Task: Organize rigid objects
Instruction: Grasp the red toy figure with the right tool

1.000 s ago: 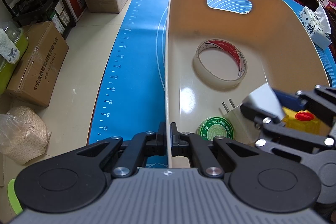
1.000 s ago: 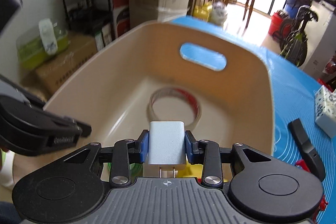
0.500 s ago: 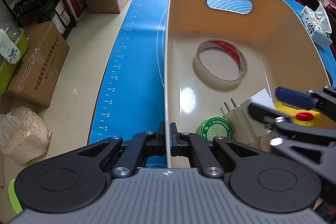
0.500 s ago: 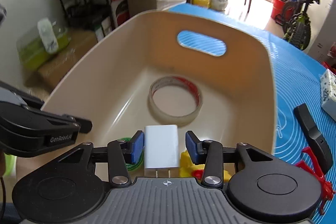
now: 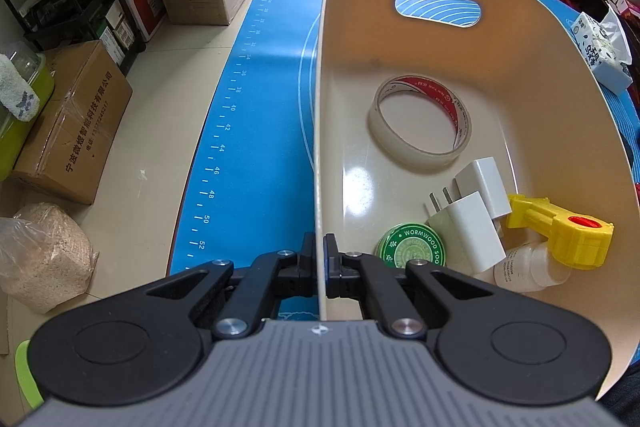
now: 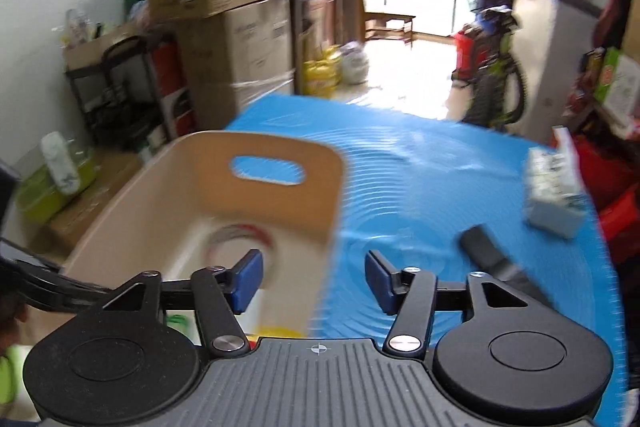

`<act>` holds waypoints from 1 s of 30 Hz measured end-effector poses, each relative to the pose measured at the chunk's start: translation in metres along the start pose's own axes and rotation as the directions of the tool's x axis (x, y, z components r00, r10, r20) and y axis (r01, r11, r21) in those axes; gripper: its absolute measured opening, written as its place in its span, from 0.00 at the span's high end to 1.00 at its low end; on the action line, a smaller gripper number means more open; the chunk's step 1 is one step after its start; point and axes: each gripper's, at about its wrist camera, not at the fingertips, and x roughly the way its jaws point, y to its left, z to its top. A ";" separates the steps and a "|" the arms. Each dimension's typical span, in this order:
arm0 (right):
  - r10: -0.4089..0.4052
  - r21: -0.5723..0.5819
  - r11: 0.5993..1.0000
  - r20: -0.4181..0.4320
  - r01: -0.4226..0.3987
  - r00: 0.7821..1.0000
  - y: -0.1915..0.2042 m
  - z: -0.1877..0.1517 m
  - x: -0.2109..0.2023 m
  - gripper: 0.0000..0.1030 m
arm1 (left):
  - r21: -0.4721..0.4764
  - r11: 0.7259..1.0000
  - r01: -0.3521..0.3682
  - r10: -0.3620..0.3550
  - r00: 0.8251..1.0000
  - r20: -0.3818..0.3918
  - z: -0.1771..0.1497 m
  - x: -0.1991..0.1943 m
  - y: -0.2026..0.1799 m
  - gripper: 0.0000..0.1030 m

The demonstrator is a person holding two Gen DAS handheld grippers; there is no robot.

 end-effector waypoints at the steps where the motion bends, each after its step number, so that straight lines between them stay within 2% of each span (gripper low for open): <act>1: -0.028 0.007 1.000 -0.006 0.028 1.000 -0.011 -0.002 -0.001 0.36 | 0.000 1.000 0.000 0.000 1.000 0.000 0.000 0.000 0.000 0.96; 4: -0.103 0.043 0.994 -0.028 0.104 0.994 -0.048 -0.017 0.000 0.36 | 0.002 1.000 -0.003 0.003 1.000 -0.001 0.000 0.001 -0.001 0.96; 9: -0.223 0.098 0.968 -0.102 0.233 0.970 -0.105 -0.058 0.015 0.36 | 0.001 1.000 -0.003 0.003 1.000 -0.001 0.000 0.001 -0.001 0.96; 13: -0.258 0.116 0.955 -0.125 0.272 0.958 -0.133 -0.082 0.027 0.36 | 0.002 1.000 -0.006 0.006 1.000 -0.005 0.000 0.001 -0.002 0.96; 16: -0.287 0.057 0.953 -0.135 0.297 0.948 -0.139 -0.096 0.037 0.36 | 0.002 1.000 -0.007 0.007 1.000 -0.005 0.000 0.001 -0.002 0.96; 24: -0.287 -0.036 0.958 -0.178 0.285 0.941 -0.154 -0.107 0.065 0.35 | 0.006 1.000 -0.014 0.014 1.000 -0.007 -0.001 0.002 -0.003 0.96; 30: -0.222 -0.017 0.975 -0.177 0.223 0.959 -0.165 -0.105 0.066 0.35 | 0.006 1.000 -0.018 0.018 1.000 -0.009 0.000 0.002 -0.003 0.96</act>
